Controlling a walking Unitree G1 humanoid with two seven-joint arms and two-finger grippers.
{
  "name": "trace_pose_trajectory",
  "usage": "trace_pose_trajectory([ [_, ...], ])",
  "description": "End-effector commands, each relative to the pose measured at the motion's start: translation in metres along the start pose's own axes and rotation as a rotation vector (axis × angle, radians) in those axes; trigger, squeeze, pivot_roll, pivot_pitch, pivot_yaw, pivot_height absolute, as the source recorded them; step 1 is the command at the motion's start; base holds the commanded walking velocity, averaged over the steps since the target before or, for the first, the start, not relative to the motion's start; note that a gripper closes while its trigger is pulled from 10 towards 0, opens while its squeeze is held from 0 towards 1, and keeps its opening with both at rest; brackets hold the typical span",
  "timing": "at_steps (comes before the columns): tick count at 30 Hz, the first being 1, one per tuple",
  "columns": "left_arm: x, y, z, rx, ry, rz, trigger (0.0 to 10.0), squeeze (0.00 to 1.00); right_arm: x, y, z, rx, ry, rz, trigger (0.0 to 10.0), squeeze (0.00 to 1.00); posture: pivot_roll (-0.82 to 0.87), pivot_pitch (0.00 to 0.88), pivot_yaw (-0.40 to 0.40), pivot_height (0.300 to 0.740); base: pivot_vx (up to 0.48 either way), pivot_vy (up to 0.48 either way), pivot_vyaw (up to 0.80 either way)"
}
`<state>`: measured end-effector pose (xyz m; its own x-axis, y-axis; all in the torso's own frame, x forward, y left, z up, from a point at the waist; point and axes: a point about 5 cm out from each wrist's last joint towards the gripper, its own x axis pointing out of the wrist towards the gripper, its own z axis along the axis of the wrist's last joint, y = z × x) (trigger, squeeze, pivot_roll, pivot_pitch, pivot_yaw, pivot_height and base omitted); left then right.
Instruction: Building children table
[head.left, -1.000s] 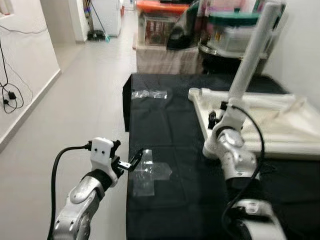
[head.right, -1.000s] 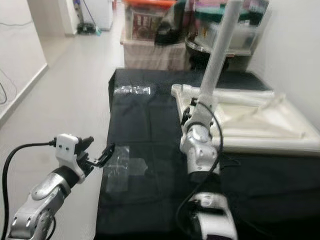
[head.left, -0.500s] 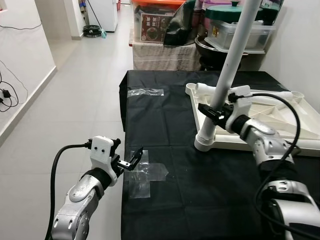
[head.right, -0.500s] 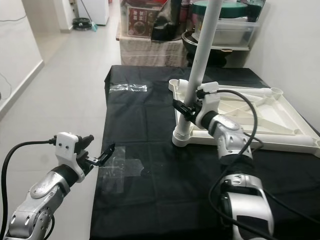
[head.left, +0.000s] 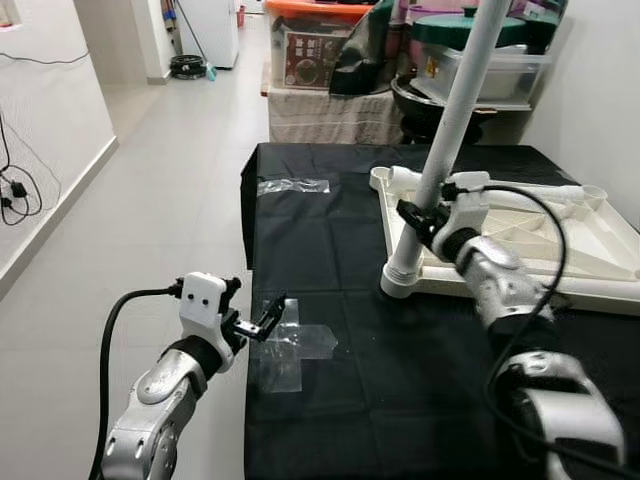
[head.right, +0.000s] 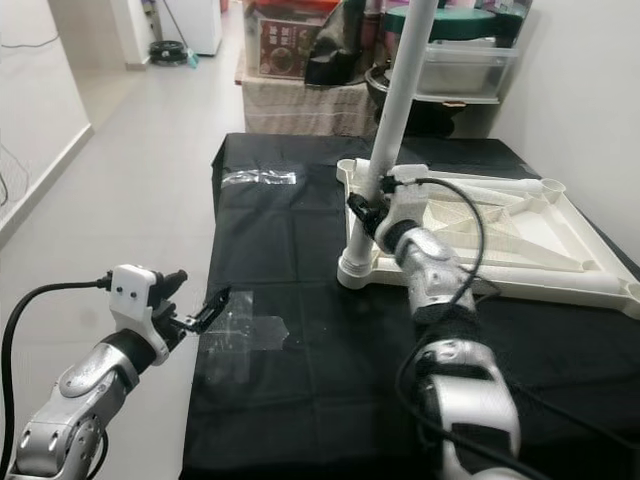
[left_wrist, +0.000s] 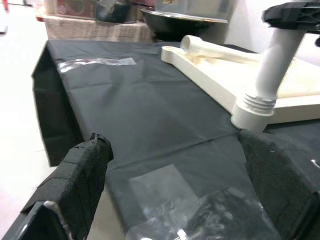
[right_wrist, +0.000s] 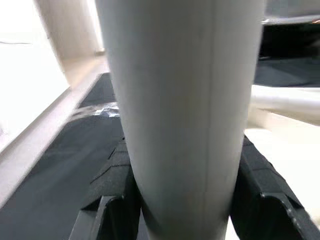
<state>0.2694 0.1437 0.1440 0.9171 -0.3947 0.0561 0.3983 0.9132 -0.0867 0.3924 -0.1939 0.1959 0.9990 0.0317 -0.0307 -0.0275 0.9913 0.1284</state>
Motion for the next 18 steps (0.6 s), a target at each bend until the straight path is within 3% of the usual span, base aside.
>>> trace_pose_trajectory([
  [1, -0.001, 0.000, -0.005, 0.001, 0.028, -0.005, 10.0, 0.00, -0.017, -0.015, -0.025, 0.063, 0.073, -0.268, 0.0, 0.00, 0.08, 0.000, -0.076, 0.740, 0.000, 0.000, 0.00],
  [2, -0.001, 0.000, -0.005, 0.001, 0.028, -0.005, 10.0, 0.00, -0.017, -0.015, -0.025, 0.063, 0.073, -0.268, 0.0, 0.00, 0.08, 0.000, -0.076, 0.740, 0.000, 0.000, 0.00],
  [3, -0.001, 0.000, -0.005, 0.001, 0.029, -0.006, 10.0, 0.00, -0.031, -0.012, -0.036, 0.035, 0.094, -0.401, 0.0, 0.00, 0.08, 0.000, -0.073, 0.740, 0.000, 0.000, 0.00],
  [4, -0.001, 0.000, -0.005, 0.001, 0.029, -0.006, 10.0, 0.00, -0.031, -0.012, -0.036, 0.035, 0.094, -0.401, 0.0, 0.00, 0.08, 0.000, -0.073, 0.740, 0.000, 0.000, 0.00],
  [5, 0.000, -0.001, -0.005, 0.001, 0.030, -0.008, 10.0, 0.00, -0.049, -0.005, -0.043, -0.004, 0.101, -0.508, 0.0, 0.00, 0.09, 0.000, -0.076, 0.740, 0.000, 0.000, 0.00],
  [8, 0.001, -0.002, -0.005, 0.001, 0.030, -0.010, 10.0, 0.00, -0.048, 0.003, -0.042, -0.022, 0.109, -0.470, 0.0, 0.00, 0.08, 0.000, -0.077, 0.740, 0.000, 0.000, 0.00],
  [9, 0.001, -0.001, -0.005, 0.003, 0.031, -0.009, 10.0, 0.00, -0.044, 0.009, -0.038, -0.036, 0.104, -0.433, 10.0, 0.00, 0.08, 0.000, -0.076, 0.740, 0.000, 0.000, 0.00],
  [11, 0.001, -0.001, -0.005, 0.004, 0.031, -0.008, 10.0, 0.00, -0.042, 0.014, -0.035, -0.043, 0.102, -0.414, 10.0, 0.00, 0.08, 0.000, -0.076, 0.740, 0.000, 0.000, 0.00],
  [12, 0.001, -0.001, -0.006, 0.003, 0.030, -0.007, 10.0, 0.00, -0.037, 0.017, -0.022, -0.003, 0.014, -0.362, 10.0, 1.00, 0.08, 0.000, -0.080, 0.740, 0.000, 0.000, 0.00],
  [16, 0.001, -0.003, -0.006, -0.002, 0.028, -0.010, 10.0, 0.00, -0.031, 0.017, -0.008, 0.036, -0.023, -0.287, 10.0, 1.00, 0.08, 0.000, -0.081, 0.740, 0.000, 0.000, 0.00],
  [17, 0.000, -0.003, -0.006, -0.003, 0.028, -0.011, 10.0, 0.00, -0.028, 0.022, -0.002, 0.055, -0.042, -0.196, 10.0, 0.00, 0.08, 0.000, -0.081, 0.740, 0.000, 0.000, 0.00],
  [18, 0.000, -0.003, -0.006, -0.003, 0.028, -0.011, 10.0, 0.00, -0.028, 0.022, -0.002, 0.055, -0.042, -0.196, 10.0, 0.00, 0.08, 0.000, -0.081, 0.740, 0.000, 0.000, 0.00],
])
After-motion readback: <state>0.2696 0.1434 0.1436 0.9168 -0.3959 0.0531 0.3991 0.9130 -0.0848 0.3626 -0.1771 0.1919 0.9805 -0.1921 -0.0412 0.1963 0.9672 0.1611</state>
